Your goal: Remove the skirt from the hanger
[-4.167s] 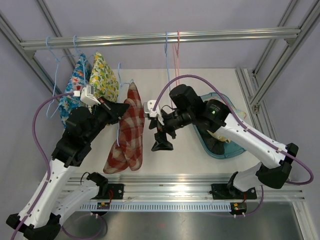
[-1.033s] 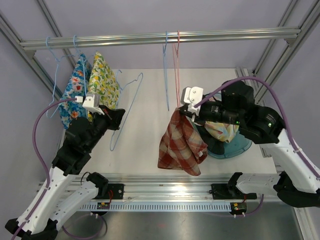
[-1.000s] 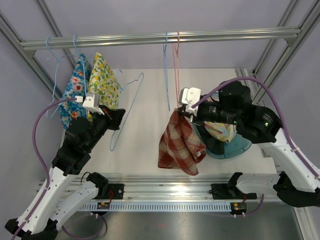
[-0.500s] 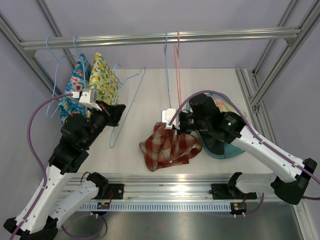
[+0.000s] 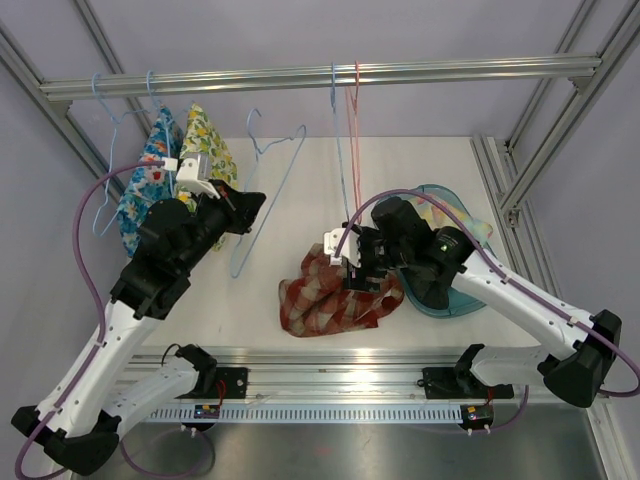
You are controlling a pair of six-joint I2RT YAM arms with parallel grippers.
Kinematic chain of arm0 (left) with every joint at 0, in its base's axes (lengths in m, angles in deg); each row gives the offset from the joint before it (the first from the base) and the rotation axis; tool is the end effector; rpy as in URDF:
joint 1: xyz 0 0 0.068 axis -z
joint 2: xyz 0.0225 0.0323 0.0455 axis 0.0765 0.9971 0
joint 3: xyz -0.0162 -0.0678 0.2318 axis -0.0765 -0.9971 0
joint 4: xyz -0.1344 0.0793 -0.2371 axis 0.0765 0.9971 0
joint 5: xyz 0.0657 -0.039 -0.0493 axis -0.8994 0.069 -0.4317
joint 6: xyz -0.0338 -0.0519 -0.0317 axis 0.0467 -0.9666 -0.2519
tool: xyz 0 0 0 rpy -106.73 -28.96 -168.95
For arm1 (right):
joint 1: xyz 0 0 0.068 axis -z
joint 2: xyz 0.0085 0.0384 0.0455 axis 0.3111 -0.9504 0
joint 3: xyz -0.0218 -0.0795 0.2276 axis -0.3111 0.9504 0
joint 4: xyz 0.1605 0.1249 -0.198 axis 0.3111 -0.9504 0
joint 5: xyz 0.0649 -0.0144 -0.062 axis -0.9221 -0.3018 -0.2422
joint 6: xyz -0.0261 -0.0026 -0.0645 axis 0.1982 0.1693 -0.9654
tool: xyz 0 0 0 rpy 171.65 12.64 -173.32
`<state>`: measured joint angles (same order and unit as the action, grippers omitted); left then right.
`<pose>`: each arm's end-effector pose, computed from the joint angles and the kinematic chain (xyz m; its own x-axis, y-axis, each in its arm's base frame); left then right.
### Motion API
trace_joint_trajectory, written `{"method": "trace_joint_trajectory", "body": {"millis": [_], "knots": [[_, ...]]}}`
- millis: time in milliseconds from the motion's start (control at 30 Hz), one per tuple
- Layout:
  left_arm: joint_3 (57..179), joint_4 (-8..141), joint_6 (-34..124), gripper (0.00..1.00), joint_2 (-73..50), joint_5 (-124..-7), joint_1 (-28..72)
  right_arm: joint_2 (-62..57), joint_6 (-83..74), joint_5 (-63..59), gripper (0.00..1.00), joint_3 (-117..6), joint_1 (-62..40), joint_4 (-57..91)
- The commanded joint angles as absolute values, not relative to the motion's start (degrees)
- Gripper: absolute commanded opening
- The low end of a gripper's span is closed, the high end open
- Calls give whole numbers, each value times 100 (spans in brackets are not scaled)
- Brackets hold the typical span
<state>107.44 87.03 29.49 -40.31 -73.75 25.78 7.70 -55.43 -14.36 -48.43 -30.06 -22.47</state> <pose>0.2048 -0.1191 0.4005 -0.2784 -0.3638 -0.8889 0.4228 0.7846 -0.4535 0.1920 0.2437 0.2959 0.2843 -0.6647 -0.6910 -0.9360 -0.0365 -0.3500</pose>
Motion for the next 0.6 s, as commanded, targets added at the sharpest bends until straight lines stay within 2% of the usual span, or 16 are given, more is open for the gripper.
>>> {"method": "trace_joint_trajectory", "body": {"millis": [0,67,200,567], "knots": [[11195,8182,2988,0,-3816,-7518,2698,1102,-5482,-1758,90,-4955,-2829,-2414],[11371,8156,3067,0,-3676,-7808,2769,1233,-5429,-1864,95,-4990,-2688,-2528],[11652,8024,3190,0,-3211,-8265,2971,1480,-5315,-2180,98,-4991,-2494,-2827],[12408,7558,3155,0,-2112,-9277,3437,2025,-4946,-2436,99,-4595,-2099,-2924]]}}
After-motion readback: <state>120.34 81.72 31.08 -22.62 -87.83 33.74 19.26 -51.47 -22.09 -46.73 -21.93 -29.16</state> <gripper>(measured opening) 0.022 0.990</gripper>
